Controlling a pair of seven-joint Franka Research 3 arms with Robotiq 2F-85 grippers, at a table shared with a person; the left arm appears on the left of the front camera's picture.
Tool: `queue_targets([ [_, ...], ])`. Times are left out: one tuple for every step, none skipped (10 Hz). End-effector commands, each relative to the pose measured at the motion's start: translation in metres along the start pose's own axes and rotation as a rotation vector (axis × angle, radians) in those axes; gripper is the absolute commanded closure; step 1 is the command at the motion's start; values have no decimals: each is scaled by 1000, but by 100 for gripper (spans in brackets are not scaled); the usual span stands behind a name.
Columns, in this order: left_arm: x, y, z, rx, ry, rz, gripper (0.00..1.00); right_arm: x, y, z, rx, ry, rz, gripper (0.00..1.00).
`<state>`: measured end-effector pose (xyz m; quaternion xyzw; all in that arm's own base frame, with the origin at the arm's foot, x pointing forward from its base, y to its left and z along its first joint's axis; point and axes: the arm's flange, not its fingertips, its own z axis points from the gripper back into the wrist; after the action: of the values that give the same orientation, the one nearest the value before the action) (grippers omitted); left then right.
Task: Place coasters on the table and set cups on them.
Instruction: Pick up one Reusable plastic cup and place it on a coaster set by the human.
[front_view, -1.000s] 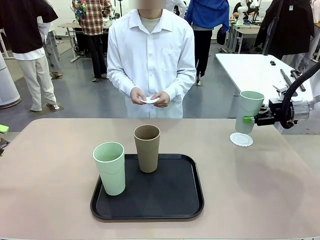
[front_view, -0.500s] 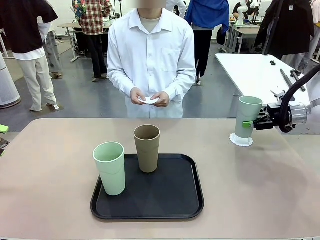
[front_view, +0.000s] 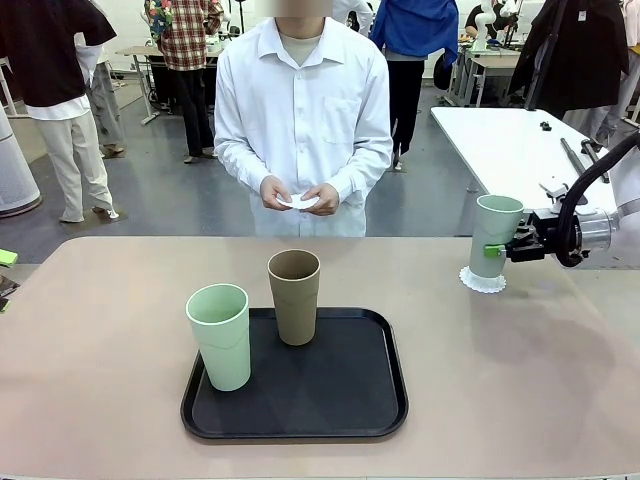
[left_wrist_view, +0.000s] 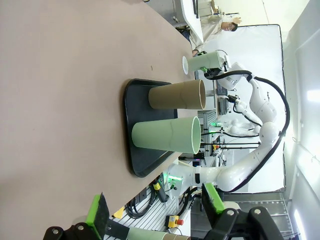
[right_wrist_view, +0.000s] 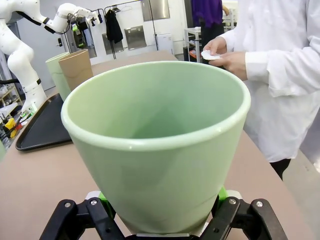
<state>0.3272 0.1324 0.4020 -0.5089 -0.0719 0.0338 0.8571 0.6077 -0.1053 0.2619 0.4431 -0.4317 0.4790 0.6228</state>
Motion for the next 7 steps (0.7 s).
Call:
queue_targets([
  [0, -1, 1, -11, -9, 2, 0, -3, -8, -4, 23, 5, 16, 16],
  [0, -1, 1, -11, -9, 2, 0, -5, -9, -4, 25, 5, 14, 16],
  [0, -1, 1, -11, -9, 2, 0, -5, -9, -4, 27, 4, 13, 16],
  [0, -1, 1, -11, -9, 2, 0, -6, -9, -3, 32, 1, 8, 16],
  [0, -1, 1, -11, -9, 2, 0, -7, -8, -4, 32, 3, 7, 16],
  [0, -1, 1, -11, -9, 2, 0, -7, -8, -4, 34, 6, 5, 16],
  [0, -1, 1, -11, -9, 2, 0, -8, -7, -4, 36, 8, 3, 16],
])
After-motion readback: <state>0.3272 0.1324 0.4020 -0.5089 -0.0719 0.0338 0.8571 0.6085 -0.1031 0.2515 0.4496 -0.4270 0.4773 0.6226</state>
